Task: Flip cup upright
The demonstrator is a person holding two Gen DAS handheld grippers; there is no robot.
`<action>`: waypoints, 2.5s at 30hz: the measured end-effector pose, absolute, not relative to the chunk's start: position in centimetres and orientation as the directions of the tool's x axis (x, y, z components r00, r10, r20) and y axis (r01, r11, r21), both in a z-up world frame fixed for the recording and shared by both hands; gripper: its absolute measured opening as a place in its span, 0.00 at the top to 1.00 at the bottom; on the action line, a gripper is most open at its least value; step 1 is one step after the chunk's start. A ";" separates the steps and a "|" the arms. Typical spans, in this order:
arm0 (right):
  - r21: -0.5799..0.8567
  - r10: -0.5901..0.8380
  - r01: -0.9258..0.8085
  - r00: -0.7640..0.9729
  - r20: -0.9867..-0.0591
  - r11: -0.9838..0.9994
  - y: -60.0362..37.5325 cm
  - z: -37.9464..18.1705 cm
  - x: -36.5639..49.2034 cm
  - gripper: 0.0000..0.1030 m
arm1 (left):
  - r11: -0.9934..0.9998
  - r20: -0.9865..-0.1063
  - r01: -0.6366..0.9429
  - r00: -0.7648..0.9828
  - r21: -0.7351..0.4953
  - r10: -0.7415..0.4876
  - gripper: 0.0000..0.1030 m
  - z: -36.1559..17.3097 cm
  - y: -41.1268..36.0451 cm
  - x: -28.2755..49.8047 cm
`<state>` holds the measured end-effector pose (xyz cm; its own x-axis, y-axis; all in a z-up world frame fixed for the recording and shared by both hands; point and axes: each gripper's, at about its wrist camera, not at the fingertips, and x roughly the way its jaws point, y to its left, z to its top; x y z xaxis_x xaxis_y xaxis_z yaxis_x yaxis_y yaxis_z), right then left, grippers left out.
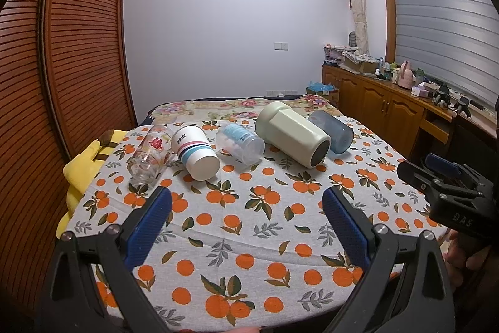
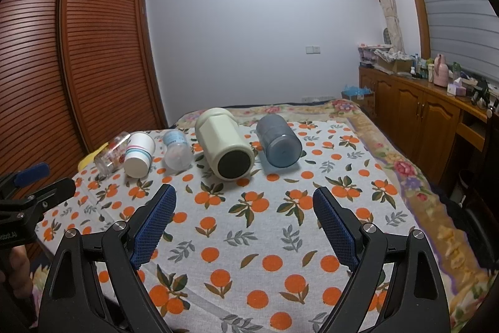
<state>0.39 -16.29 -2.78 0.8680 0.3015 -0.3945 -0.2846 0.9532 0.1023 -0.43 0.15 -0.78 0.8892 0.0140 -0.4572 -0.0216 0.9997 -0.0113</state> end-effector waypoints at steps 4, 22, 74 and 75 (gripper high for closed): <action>0.102 0.302 -0.286 0.867 -0.396 0.953 -16.3 -2.8 0.2 0.11 | 1.000 -0.459 -0.021 0.888 -0.012 0.013 0.05 -0.8 0.1 -0.4; 0.101 0.301 -0.285 0.866 -0.399 0.953 -16.2 -3.0 0.2 0.11 | 1.000 -0.454 -0.019 0.891 -0.014 0.010 0.05 -0.6 -0.1 -0.4; 0.081 0.338 -0.343 0.811 -0.478 0.936 -16.3 -2.0 6.3 0.12 | 0.999 -0.515 0.042 0.856 0.008 -0.032 0.05 -1.1 0.3 4.7; 0.078 0.344 -0.352 0.806 -0.482 0.933 -16.1 -1.9 6.7 0.13 | 0.998 -0.512 0.054 0.858 0.018 -0.037 0.05 -1.0 0.1 5.2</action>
<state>6.68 -16.14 -1.87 0.8055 0.3443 -0.4823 -0.3517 0.9328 0.0785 5.16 0.14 -1.01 0.8579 -0.0368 -0.5124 0.0538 0.9984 0.0182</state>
